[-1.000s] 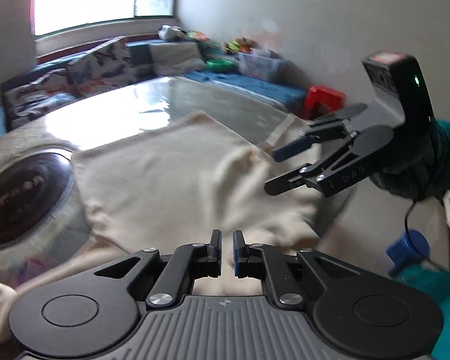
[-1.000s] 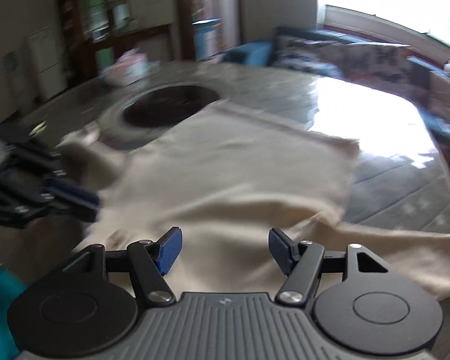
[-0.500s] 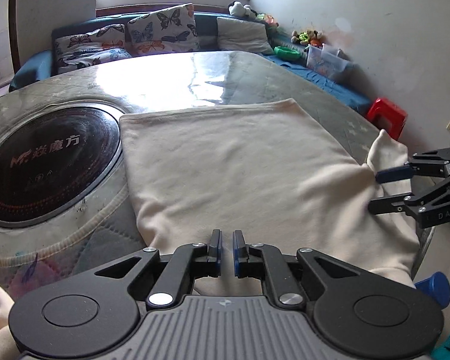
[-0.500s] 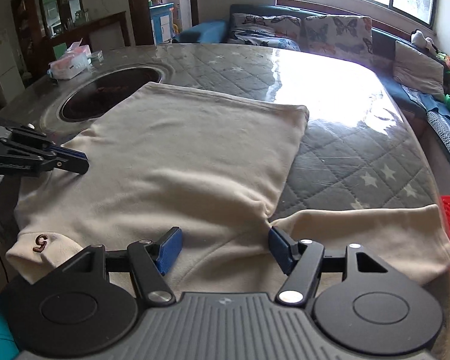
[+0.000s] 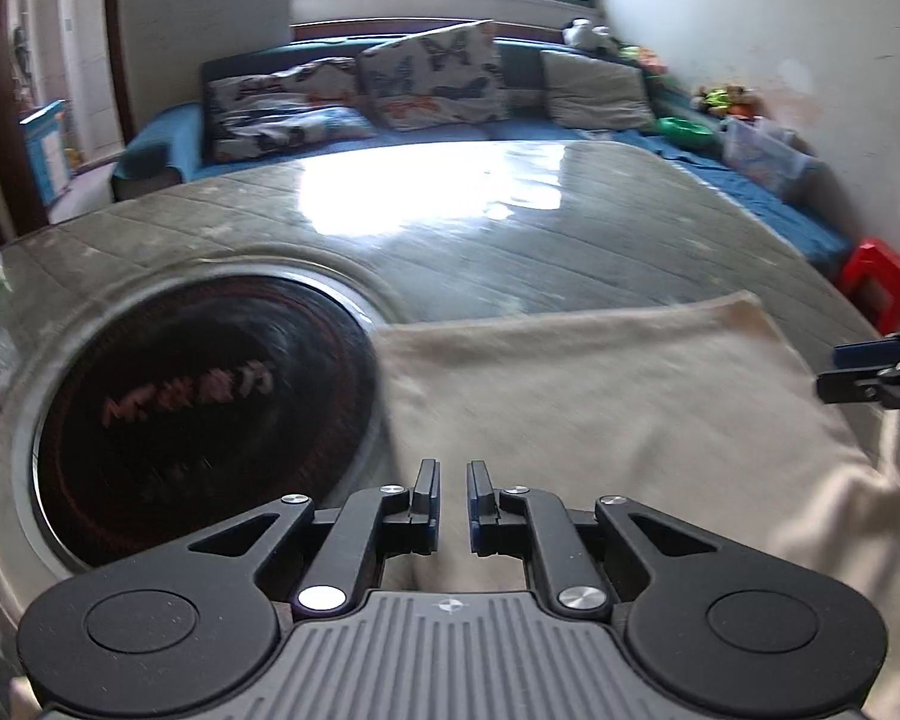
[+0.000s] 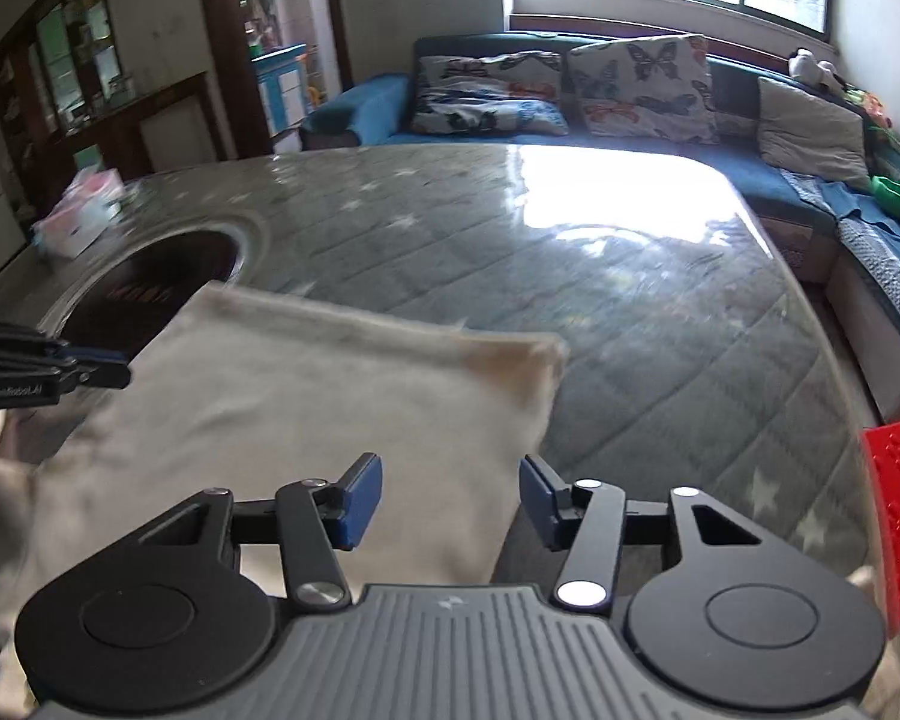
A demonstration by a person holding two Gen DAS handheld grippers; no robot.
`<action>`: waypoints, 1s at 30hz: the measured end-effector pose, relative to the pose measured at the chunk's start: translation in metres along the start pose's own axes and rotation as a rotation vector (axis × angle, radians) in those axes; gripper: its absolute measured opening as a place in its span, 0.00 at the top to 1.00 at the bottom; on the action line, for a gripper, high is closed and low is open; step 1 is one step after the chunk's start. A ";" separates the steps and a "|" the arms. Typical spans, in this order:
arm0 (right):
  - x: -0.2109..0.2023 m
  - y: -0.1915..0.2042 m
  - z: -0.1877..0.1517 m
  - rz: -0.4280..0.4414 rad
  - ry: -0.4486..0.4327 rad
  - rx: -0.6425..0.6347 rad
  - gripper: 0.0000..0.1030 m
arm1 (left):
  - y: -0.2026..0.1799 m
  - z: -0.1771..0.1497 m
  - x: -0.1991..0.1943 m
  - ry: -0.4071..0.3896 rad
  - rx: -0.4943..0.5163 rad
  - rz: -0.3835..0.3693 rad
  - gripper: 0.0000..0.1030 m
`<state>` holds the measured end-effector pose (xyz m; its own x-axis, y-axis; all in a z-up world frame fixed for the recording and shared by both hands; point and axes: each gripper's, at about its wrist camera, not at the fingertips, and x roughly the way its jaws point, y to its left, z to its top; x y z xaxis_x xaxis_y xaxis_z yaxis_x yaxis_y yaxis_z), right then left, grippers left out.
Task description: Fold clothes
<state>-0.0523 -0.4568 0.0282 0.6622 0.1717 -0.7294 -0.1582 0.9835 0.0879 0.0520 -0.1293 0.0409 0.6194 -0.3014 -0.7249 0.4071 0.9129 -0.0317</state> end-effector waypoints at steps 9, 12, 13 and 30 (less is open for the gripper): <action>0.055 -0.033 0.031 -0.051 0.048 0.078 0.67 | 0.007 0.026 0.044 0.024 0.002 0.061 0.86; 0.066 -0.039 0.036 -0.053 0.050 0.086 0.73 | 0.004 0.030 0.049 0.007 0.024 0.060 0.86; 0.067 -0.040 0.038 -0.047 0.051 0.085 0.75 | 0.004 0.031 0.050 0.001 0.032 0.057 0.86; 0.098 -0.019 0.071 -0.057 0.033 -0.032 0.87 | 0.015 0.037 0.065 -0.032 0.050 0.166 0.97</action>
<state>0.0677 -0.4547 0.0037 0.6461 0.1131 -0.7548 -0.1445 0.9892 0.0245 0.1237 -0.1451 0.0190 0.7017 -0.1566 -0.6951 0.3298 0.9361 0.1220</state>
